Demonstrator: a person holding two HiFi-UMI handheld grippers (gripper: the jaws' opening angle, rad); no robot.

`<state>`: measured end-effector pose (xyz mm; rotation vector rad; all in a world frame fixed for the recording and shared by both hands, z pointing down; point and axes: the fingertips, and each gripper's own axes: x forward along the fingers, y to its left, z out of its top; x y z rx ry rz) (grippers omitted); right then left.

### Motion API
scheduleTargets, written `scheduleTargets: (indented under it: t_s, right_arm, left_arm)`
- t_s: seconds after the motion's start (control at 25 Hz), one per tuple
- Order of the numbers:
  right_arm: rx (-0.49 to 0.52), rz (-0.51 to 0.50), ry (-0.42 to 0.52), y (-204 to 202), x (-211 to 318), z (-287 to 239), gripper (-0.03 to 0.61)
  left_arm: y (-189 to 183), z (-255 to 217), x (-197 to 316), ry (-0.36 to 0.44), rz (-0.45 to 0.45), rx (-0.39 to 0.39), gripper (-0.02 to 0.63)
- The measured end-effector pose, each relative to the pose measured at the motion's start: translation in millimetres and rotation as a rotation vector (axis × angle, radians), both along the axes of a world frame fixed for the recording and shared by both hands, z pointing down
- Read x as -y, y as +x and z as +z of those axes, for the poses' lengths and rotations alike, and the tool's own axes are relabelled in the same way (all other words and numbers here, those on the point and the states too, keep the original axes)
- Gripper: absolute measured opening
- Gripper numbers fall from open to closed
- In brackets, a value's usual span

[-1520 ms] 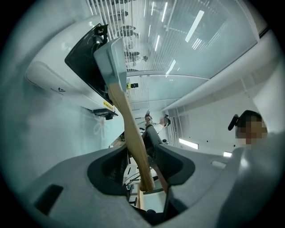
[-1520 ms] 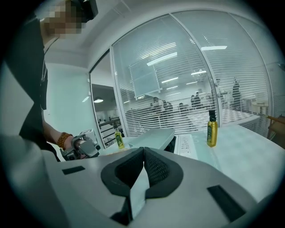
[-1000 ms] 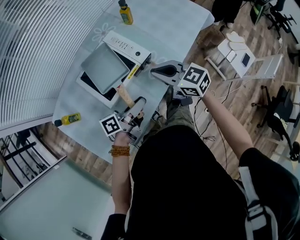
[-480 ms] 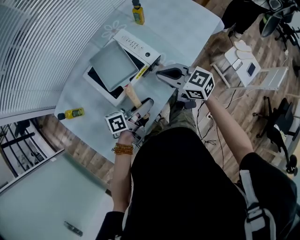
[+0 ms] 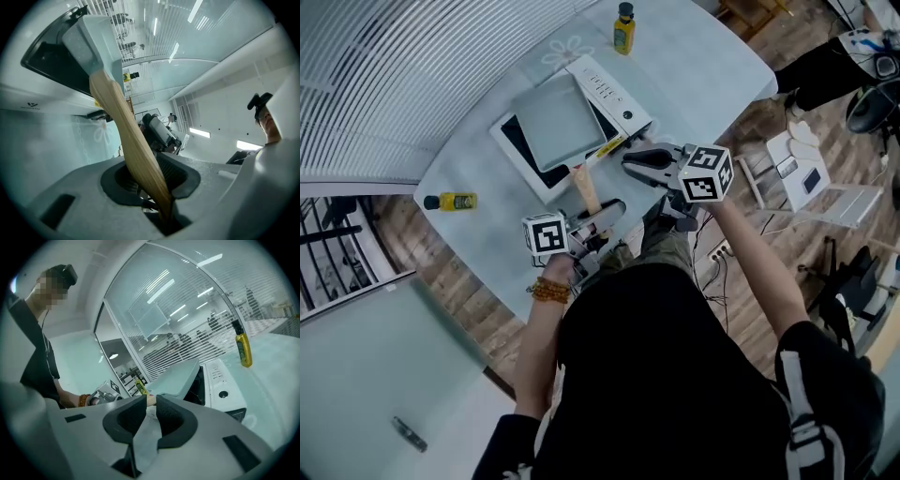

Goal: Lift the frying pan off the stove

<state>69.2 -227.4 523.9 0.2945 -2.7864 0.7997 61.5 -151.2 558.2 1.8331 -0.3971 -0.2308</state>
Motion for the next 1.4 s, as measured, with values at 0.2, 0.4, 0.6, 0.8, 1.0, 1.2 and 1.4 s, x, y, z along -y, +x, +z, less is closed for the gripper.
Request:
scheduleTargets:
  t_s: [0.2, 0.4, 0.6, 0.8, 1.0, 1.2, 1.4]
  right_arm:
    - [0.018, -0.116, -0.16, -24, -13, 14, 0.126]
    - [0.026, -0.223, -0.304, -46, -30, 28, 0.192]
    - [0.084, -0.274, -0.432, -64, -32, 29, 0.221]
    - [0.172, -0.294, -0.586, -75, -23, 24, 0.242]
    - [0.203, -0.315, -0.642, -74, -22, 25, 0.242]
    - [0.162, -0.333, -0.634, -78, -27, 36, 0.247]
    - [0.184, -0.351, -0.666, -95, -23, 34, 0.247]
  left_arm:
    - [1, -3, -1, -0.012, -0.001, -0.017, 0.1]
    - [0, 2, -2, -0.005, -0.004, -0.002, 0.1]
    - [1, -3, 0, -0.01, -0.01, -0.015, 0.1]
    - [0, -4, 0, -0.007, -0.011, -0.019, 0.1]
    - [1, -5, -1, -0.002, -0.011, -0.018, 0.1]
    - [3, -2, -2, -0.013, -0.011, -0.02, 0.1]
    - [2, -5, 1, -0.007, -0.021, -0.027, 0.1]
